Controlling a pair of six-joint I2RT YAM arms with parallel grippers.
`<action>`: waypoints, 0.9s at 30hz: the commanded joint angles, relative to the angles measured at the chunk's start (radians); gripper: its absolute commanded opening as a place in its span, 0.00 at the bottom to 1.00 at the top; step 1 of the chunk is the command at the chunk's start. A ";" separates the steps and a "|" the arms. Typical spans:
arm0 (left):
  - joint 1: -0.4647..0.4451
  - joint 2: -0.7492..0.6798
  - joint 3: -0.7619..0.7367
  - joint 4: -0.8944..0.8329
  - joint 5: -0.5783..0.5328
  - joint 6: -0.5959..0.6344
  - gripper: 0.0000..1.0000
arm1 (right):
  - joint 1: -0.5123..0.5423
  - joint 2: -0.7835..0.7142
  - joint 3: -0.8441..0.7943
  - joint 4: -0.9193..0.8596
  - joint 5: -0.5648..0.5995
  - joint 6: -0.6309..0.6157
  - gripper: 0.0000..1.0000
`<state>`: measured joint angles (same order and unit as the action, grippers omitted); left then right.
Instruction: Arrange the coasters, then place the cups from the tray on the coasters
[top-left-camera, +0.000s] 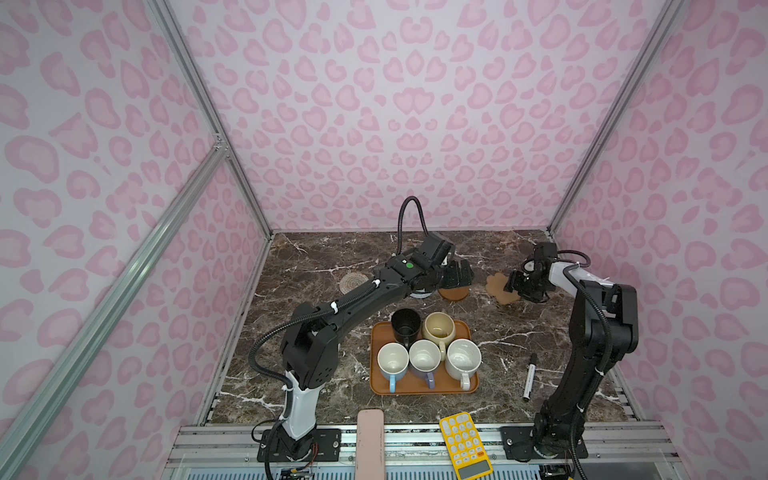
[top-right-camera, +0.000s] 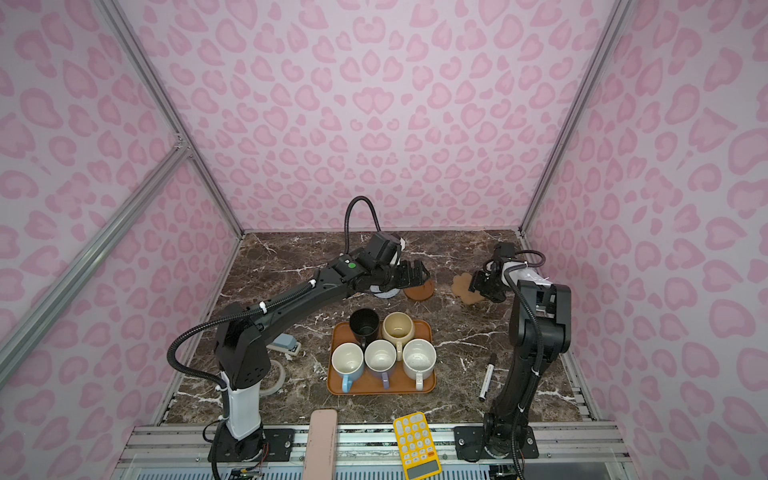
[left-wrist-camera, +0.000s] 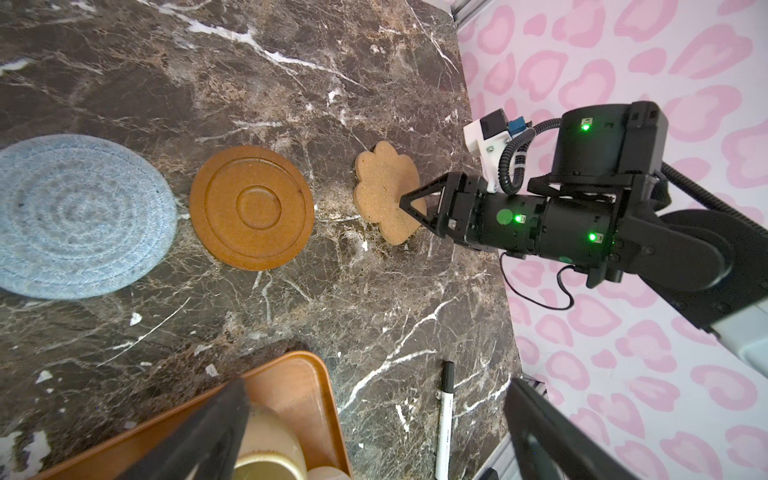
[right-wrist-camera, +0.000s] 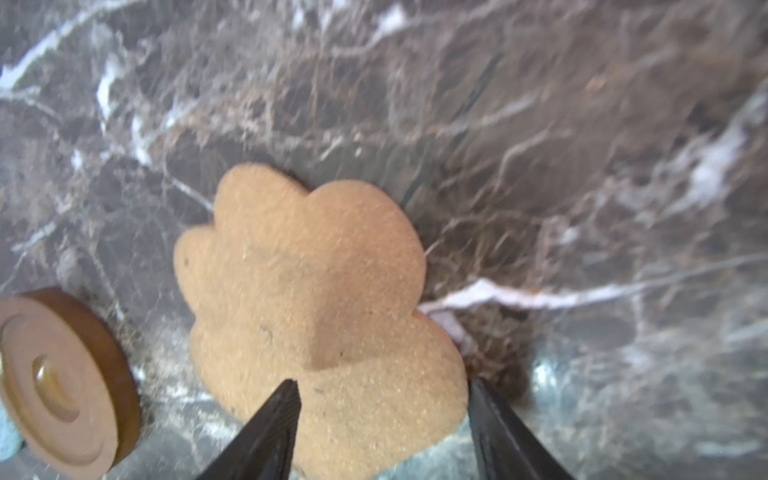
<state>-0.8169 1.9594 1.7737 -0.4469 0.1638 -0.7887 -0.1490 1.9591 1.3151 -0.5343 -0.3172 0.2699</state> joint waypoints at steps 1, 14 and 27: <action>0.000 -0.014 -0.004 0.018 -0.007 0.000 0.98 | 0.016 -0.033 -0.037 0.007 -0.054 0.011 0.65; 0.000 0.003 0.030 -0.027 -0.038 0.002 0.98 | 0.034 -0.067 -0.029 -0.011 0.056 -0.030 0.60; 0.000 0.027 0.064 -0.065 -0.036 0.013 0.98 | 0.037 0.066 0.095 -0.062 0.015 -0.093 0.60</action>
<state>-0.8173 1.9865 1.8416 -0.5030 0.1375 -0.7845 -0.1150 2.0109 1.4029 -0.5747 -0.2962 0.1993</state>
